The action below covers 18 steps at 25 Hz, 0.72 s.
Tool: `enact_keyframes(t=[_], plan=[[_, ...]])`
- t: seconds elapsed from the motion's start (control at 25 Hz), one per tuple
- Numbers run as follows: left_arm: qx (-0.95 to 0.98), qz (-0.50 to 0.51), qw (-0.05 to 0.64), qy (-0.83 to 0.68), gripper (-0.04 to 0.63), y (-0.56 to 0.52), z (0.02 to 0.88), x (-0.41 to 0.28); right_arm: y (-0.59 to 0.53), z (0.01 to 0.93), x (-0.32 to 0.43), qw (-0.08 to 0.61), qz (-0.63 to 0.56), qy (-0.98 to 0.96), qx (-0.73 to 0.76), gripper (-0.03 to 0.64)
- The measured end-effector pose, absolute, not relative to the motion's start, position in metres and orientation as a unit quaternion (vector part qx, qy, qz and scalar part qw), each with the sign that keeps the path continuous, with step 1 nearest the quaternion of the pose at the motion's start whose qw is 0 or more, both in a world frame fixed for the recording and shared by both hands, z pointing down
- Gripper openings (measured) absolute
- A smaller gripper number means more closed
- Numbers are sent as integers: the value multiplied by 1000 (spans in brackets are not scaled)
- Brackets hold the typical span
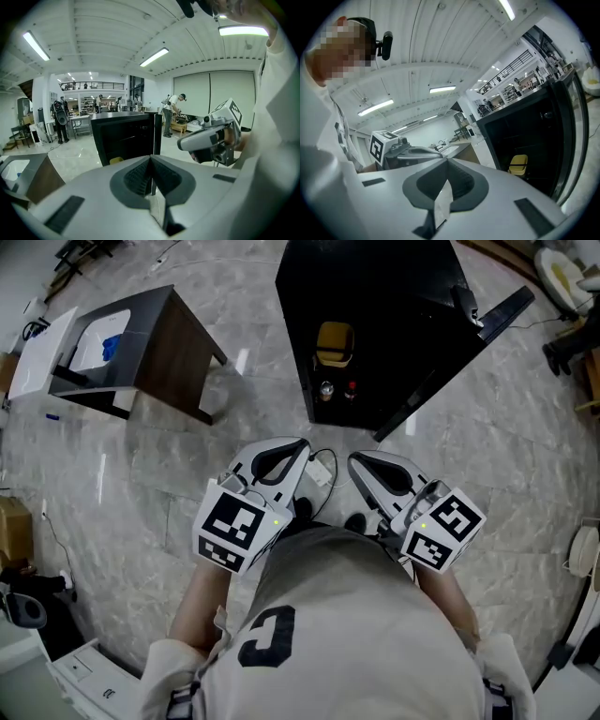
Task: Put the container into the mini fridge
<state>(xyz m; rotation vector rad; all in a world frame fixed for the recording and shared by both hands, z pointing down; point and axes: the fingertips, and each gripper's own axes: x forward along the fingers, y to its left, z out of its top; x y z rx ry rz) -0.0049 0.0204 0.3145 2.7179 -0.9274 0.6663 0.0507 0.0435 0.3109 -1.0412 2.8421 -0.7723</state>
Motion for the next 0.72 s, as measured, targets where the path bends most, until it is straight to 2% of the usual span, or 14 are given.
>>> enact_keyframes(t=[0.32,0.72], plan=[[924,211,102,-302,57,6,315,-45,34,311,12,-4,-253,903,-348,29],[929,211,92,-289,57,-2,314,-43,32,312,14,-1,-254,897,-362,29]])
